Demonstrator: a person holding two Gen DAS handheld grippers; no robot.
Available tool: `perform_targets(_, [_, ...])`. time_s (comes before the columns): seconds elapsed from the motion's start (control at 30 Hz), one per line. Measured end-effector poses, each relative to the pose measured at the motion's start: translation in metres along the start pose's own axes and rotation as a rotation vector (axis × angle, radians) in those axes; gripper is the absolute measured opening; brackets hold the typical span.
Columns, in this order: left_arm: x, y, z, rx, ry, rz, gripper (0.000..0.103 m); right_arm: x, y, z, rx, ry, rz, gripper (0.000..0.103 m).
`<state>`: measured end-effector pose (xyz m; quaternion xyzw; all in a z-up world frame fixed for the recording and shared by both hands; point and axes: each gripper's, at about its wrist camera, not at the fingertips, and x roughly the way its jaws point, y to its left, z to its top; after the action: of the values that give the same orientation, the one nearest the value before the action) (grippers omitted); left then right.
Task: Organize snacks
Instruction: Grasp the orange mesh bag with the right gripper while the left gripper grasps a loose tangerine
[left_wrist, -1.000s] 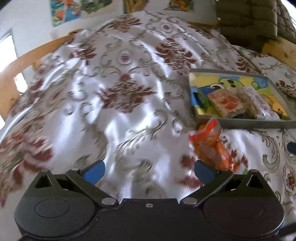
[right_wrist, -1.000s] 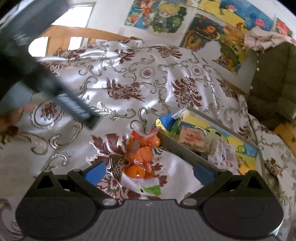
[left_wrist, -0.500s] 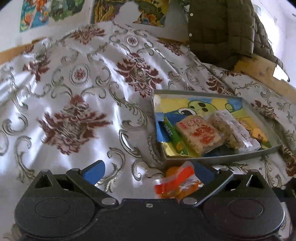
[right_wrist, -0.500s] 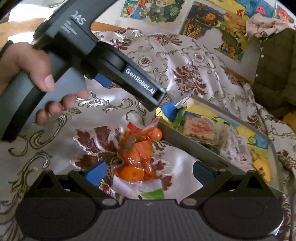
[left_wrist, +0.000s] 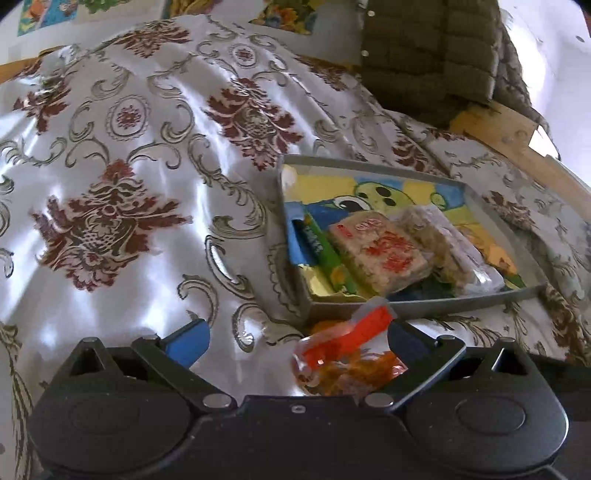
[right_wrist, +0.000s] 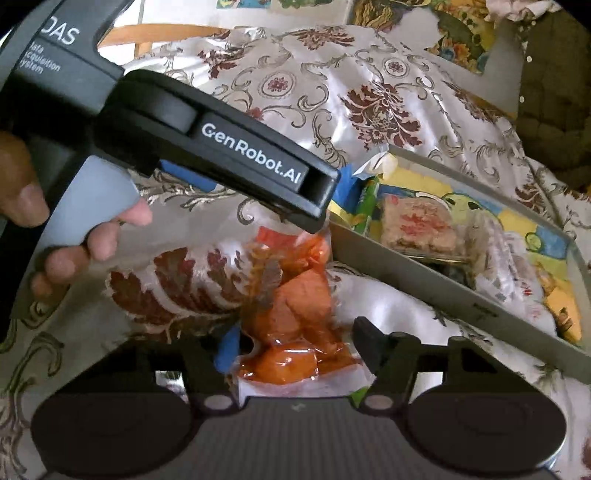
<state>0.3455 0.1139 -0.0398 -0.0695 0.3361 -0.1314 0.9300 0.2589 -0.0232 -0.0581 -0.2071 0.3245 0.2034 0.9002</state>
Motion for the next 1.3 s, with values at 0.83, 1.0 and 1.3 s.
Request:
perform_targets(0.83, [0.050,-0.016,-0.008,0.039,0.070,-0.046,0.045,-0.001,-0.076,-0.011,0.293,0.108,-0.038,0.054])
perform_targets(1.0, [0.048,-0.018,-0.007,0.044,0.077,-0.034,0.037,0.003,-0.075,-0.013,0.318,0.106,-0.035,0.053])
perform_targets(1.3, [0.031,-0.026,-0.003,0.014,0.101,0.020,0.035,0.001,-0.069,-0.010,0.323,0.073,-0.004,0.050])
